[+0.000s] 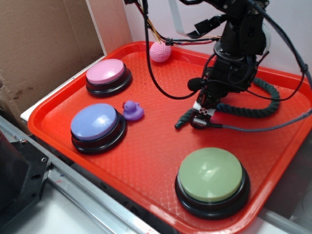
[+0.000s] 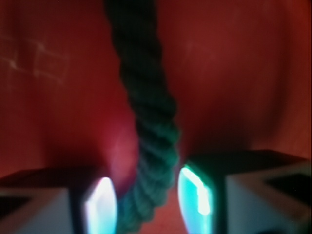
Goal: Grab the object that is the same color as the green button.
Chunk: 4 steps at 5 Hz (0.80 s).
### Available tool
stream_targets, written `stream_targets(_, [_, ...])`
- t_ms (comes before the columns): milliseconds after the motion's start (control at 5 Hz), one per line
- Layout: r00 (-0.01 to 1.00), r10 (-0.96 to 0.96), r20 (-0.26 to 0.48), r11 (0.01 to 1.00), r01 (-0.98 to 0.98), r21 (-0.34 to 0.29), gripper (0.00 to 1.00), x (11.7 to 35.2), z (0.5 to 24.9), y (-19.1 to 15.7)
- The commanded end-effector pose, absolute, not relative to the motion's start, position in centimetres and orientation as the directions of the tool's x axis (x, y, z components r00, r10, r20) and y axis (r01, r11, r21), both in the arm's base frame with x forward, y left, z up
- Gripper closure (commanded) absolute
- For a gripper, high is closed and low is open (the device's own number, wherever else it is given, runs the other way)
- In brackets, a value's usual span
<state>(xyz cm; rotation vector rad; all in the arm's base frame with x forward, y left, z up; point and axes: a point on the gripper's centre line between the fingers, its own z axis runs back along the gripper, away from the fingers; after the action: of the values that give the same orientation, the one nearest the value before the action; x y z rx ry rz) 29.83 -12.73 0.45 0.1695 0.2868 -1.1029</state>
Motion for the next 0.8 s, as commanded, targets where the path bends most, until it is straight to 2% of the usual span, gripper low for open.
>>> stream_targets(0, [0.531, -0.802, -0.274, 0.55, 0.835, 0.01, 1.0, 27.2, 3.1, -11.2])
stream_targets(200, [0.736, -0.642, -0.213, 0.738, 0.669, 0.088, 1.0, 24.8, 7.9, -9.4])
stream_targets(400, [0.884, -0.459, -0.091, 0.885, 0.463, 0.033, 1.0, 20.7, 12.4, -7.4])
stream_targets(600, [0.974, -0.228, -0.004, 0.973, 0.228, 0.045, 1.0, 16.4, 16.8, -6.4])
